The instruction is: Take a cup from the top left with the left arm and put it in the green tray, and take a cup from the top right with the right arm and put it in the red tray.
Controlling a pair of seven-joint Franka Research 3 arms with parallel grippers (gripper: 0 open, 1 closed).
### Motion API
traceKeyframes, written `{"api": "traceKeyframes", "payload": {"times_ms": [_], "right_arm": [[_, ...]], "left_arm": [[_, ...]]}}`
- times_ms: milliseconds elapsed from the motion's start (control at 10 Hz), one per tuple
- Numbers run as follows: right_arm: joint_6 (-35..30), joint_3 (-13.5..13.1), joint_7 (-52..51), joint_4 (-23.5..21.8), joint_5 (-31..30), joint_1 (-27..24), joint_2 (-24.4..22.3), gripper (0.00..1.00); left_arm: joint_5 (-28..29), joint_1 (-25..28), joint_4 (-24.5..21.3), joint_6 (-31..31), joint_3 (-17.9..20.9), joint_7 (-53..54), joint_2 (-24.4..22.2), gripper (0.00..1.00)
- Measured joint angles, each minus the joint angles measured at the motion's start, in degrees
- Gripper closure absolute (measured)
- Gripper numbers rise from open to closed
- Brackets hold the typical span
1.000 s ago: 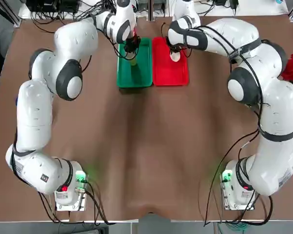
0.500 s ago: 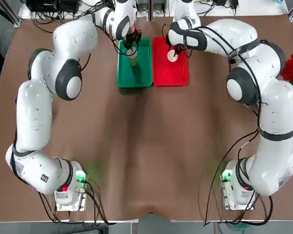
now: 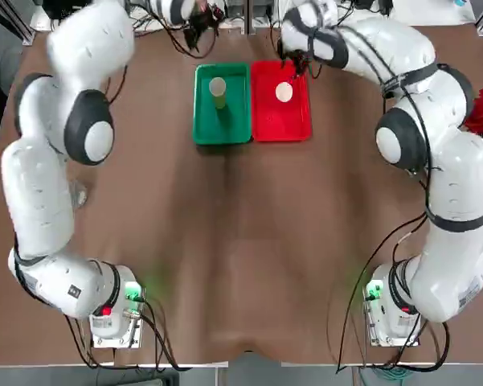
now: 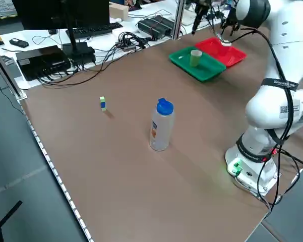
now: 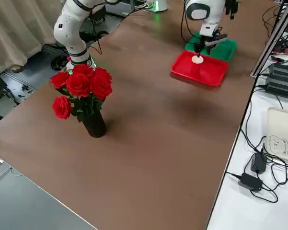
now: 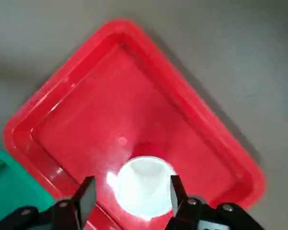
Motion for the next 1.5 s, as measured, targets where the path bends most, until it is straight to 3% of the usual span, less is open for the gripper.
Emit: {"api": "traceKeyframes", "payload": {"times_ms": [100,300,600,700,800,1000,1200,1500], "right_arm": [[-5.9,-0.4,-3.7,3.9,-0.1,-3.5,-0.8,0.29],[-9.1,-3.0,-13.1,7.6,-0.2,-10.7,-2.4,0.29],[-11.4,-13.5,-34.2,8.3,-0.8,-14.3,-6.9,0.29],[-15.0,-14.9,-43.0,8.2,-0.7,-16.8,-8.9,0.29],[-18.3,-15.2,-51.8,7.3,-0.7,-19.9,-11.4,0.29],[-20.1,-14.9,-62.2,0.1,-0.4,-24.2,-18.9,0.29],[-20.2,-13.5,-63.3,-7.0,-0.4,-23.8,-26.6,0.3],[-20.3,-10.7,-63.3,-10.7,-0.4,-22.9,-32.7,0.3]], "left_arm": [[0.0,2.4,0.1,-4.9,0.1,2.1,-3.2,0.0],[0.0,7.6,0.1,-16.0,0.0,11.9,-9.5,0.0],[-3.5,16.9,-1.1,-28.5,-0.1,32.3,-19.7,0.0],[-4.3,19.1,-3.1,-30.2,0.0,38.6,-23.4,0.0],[-4.3,20.1,-5.7,-31.3,0.2,43.2,-26.6,0.0],[-4.3,20.1,-8.8,-31.8,0.1,47.8,-28.9,0.0],[-4.3,20.9,-9.3,-32.0,0.1,51.5,-28.9,0.0],[-4.3,21.1,-9.3,-32.1,0.0,52.5,-29.0,0.0]]}}
